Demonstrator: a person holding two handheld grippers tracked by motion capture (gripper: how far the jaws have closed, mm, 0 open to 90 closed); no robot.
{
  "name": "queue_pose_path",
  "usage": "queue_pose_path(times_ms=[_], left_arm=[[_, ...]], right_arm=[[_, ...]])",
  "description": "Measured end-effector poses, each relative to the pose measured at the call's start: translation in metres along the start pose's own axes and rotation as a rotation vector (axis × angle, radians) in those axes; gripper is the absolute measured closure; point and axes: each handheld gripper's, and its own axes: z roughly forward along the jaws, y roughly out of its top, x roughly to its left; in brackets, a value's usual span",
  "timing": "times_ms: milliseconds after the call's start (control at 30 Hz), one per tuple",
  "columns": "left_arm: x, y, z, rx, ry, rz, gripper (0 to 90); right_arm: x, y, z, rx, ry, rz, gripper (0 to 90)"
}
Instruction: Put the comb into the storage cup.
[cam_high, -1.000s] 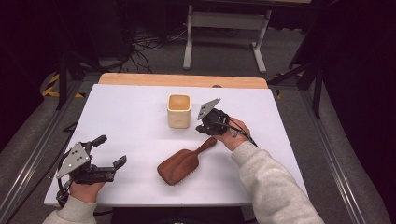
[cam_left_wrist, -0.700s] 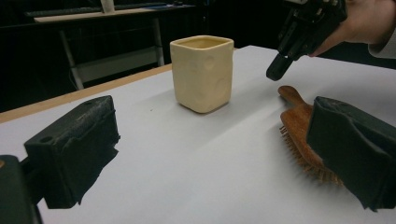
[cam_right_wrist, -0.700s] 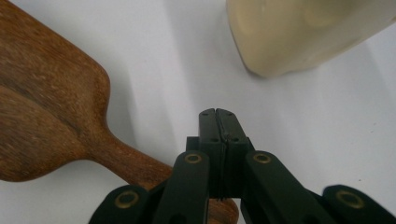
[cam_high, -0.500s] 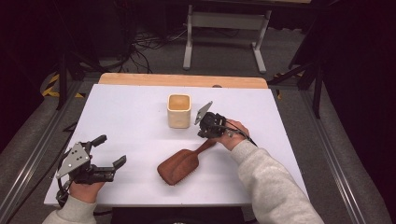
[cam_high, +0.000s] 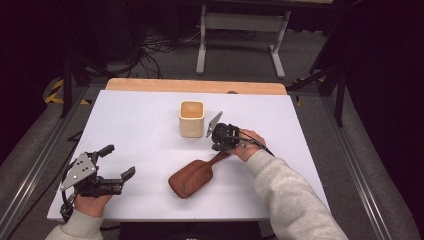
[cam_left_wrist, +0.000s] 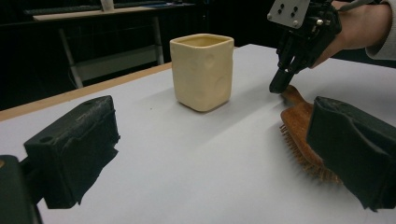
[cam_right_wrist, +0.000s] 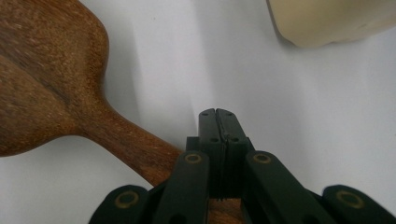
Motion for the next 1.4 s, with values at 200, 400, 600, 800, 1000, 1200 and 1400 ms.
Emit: queue_pose_path(times_ms=[200,400,600,800,1000,1200,1400], left_arm=[[0.0,0.0,0.0,0.002,-0.002,0.001,3.4],[0.001,0.0,0.0,-0.004,0.0,0.009,3.4],[0.001,0.0,0.0,-0.003,0.0,0.007,3.4],[0.0,0.0,0.001,-0.003,-0.001,0.01,3.4],[0.0,0.0,0.002,0.001,-0.003,0.01,3.4],[0.0,0.0,0.002,0.003,-0.001,0.009,3.4],[0.0,0.0,0.002,0.006,-0.004,0.015,3.4]], right_arm=[[0.001,-0.001,0.003,0.028,0.008,-0.003,89.9],[0.003,-0.003,0.003,0.032,0.023,-0.006,90.0],[0.007,-0.008,0.001,0.054,0.043,0.0,89.9],[0.011,-0.014,-0.003,0.055,0.061,0.018,89.9],[0.02,-0.018,-0.005,0.057,0.079,0.004,89.9],[0.027,-0.025,-0.008,0.058,0.09,0.011,89.9],[0.034,-0.029,-0.013,0.057,0.098,0.005,89.9]])
